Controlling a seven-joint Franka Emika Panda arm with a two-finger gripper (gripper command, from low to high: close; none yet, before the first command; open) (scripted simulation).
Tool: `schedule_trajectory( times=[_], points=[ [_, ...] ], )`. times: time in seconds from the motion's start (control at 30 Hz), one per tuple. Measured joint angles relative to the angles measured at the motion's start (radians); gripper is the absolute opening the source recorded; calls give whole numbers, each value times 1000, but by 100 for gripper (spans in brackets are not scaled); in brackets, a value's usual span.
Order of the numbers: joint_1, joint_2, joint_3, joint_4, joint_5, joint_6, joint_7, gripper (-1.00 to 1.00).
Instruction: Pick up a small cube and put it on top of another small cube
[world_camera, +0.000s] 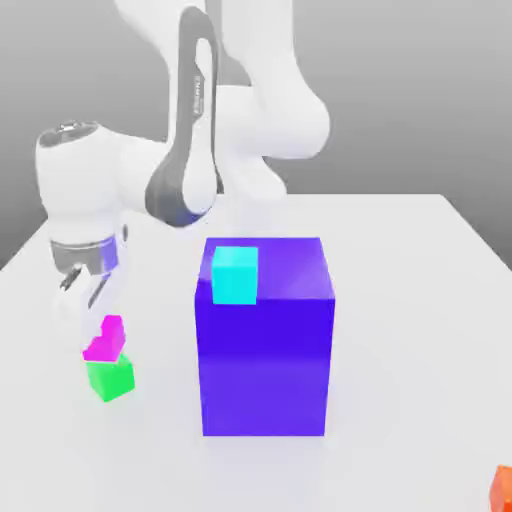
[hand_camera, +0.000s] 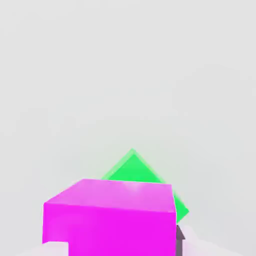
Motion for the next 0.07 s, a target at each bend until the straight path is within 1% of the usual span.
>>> schedule_trajectory(
  times=[0.07],
  points=[
    [0, 0, 0, 0, 0, 0, 0, 100]
  ],
)
